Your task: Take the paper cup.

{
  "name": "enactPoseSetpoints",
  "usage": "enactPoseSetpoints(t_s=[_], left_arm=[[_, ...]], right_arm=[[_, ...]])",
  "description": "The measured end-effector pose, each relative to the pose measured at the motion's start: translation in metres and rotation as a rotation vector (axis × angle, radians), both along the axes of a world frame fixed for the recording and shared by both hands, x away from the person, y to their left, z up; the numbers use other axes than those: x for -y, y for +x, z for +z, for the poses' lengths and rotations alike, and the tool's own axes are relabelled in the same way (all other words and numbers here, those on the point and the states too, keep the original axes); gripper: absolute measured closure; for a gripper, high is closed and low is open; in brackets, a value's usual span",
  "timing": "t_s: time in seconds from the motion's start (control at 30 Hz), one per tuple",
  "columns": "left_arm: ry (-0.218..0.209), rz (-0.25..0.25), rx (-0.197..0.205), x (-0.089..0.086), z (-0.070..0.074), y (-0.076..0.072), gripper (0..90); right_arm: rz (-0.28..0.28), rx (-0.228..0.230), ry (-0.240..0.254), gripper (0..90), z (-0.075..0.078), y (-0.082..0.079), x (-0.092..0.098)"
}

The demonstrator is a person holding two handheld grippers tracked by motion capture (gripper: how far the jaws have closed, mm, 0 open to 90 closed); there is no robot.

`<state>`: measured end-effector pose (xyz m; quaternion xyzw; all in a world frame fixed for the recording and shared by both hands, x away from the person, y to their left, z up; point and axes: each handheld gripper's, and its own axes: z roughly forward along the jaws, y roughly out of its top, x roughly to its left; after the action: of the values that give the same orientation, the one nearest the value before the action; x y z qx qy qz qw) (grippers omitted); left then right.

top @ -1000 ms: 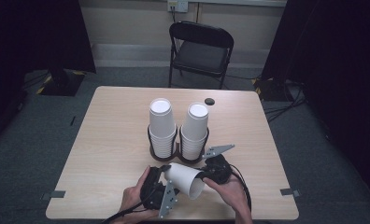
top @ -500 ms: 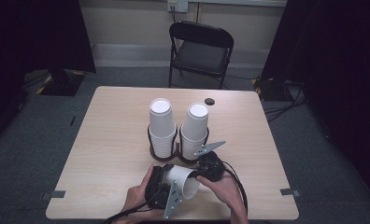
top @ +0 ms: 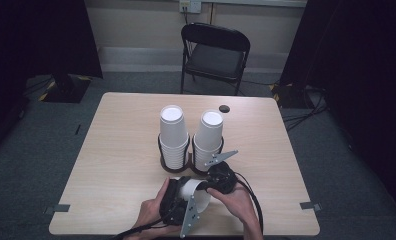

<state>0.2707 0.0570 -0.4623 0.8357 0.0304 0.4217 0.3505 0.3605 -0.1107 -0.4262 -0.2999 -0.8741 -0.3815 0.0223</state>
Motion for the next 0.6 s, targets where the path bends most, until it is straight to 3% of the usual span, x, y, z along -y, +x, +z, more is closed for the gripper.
enactPoseSetpoints(t_s=[0.2, 0.23, 0.6], left_arm=[[-0.021, -0.002, 0.008, 0.0041, 0.0043, -0.0001, 9.5], [-0.04, 0.004, 0.002, 0.0047, 0.005, 0.0, 9.0], [-0.067, 0.003, 0.007, 0.0079, 0.0079, -0.0006, 7.4]], right_arm=[[-0.006, 0.003, 0.019, 87.4, 0.0003, -0.0005, -0.001], [-0.006, 0.002, 0.027, 87.4, 0.0005, -0.0004, -0.0012], [0.003, -0.009, 0.05, 87.5, -0.0011, 0.0001, -0.0051]])
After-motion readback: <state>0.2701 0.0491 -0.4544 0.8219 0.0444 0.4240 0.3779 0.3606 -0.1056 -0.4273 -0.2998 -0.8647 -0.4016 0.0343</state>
